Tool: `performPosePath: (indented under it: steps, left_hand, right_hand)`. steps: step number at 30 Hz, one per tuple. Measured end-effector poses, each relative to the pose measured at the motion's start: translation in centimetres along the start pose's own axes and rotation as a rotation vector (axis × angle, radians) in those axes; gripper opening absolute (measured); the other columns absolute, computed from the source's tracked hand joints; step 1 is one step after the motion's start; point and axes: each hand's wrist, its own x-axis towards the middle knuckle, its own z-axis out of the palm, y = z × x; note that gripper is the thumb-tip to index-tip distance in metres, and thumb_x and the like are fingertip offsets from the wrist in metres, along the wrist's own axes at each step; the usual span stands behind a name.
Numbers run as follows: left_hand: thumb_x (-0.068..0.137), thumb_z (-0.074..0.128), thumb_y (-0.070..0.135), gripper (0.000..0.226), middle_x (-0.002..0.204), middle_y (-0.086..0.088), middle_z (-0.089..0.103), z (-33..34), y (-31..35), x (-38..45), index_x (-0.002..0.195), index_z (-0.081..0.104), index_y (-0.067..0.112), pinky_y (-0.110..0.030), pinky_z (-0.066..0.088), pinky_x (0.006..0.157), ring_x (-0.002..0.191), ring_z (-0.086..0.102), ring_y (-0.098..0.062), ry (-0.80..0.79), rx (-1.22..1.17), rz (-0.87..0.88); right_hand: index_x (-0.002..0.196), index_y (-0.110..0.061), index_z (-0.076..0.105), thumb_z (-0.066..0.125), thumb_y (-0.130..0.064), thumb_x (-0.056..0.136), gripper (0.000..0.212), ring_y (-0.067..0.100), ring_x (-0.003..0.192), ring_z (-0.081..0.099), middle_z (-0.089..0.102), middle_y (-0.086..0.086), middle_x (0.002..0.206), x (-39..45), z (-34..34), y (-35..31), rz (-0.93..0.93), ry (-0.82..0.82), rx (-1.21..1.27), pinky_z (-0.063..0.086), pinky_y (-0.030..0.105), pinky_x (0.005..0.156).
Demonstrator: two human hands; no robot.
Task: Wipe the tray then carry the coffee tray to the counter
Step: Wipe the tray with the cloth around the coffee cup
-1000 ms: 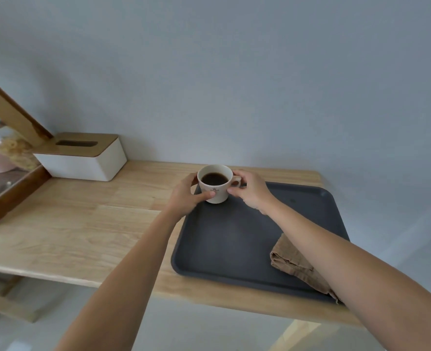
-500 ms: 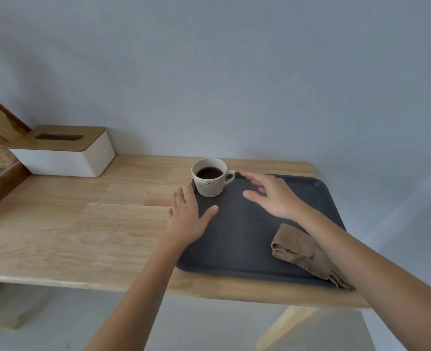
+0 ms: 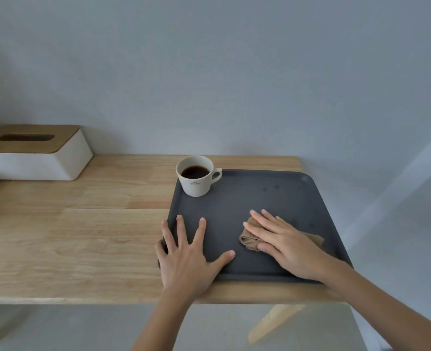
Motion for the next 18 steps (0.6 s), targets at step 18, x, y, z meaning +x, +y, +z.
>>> performPosePath:
  steps: [18]
  left_hand:
    - [0.063, 0.011, 0.095, 0.102, 0.164, -0.005, -0.009, 0.4, 0.3, 0.0, 0.15, -0.002, 0.044, -0.05, 0.01, 0.115, 0.147, -0.019, -0.034, 0.02, -0.017, -0.047]
  right_hand:
    - [0.151, -0.027, 0.019, 0.031, -0.034, 0.102, 0.05, 0.023, 0.15, 0.001, 0.011, -0.002, 0.162, 9.6, -2.8, 7.8, 0.148, 0.073, 0.037, 0.009, 0.046, 0.121]
